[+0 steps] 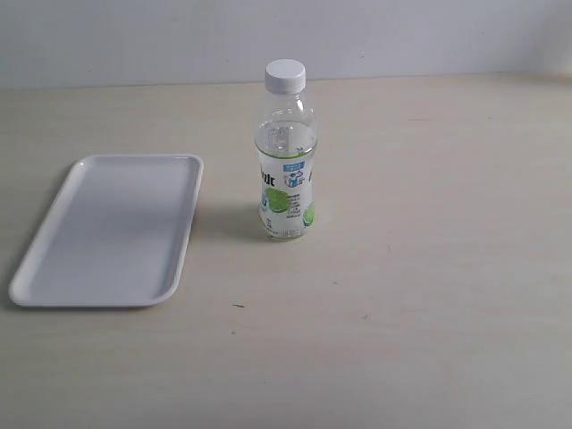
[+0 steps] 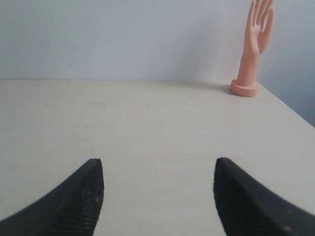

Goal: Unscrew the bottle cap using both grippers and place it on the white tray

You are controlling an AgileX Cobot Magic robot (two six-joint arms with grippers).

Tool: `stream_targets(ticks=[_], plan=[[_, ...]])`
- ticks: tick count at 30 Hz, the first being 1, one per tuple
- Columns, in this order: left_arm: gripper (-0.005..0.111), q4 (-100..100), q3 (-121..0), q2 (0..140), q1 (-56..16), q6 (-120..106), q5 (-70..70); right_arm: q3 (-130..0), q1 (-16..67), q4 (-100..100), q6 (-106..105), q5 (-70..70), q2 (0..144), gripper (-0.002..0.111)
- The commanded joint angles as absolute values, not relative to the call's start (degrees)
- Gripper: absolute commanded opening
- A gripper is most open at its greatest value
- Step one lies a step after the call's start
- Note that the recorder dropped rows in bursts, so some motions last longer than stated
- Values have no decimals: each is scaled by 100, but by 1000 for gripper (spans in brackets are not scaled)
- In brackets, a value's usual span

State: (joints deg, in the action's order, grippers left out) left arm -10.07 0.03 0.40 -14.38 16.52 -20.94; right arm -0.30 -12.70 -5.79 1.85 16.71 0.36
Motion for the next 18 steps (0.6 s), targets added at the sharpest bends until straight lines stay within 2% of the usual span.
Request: stream_targets(ticks=[1,7,18], plan=[[0,-1042,0,0,-1431,1669,-1893,0,-1261,-601,177,1617,0,62],[0,-988,0,0,-1431,1669,-872,0,-1261,-601,177,1617,0,62],[0,-984,0,0,-1431,1676,-495,0,-1261,-648,-86,1482,0,62]])
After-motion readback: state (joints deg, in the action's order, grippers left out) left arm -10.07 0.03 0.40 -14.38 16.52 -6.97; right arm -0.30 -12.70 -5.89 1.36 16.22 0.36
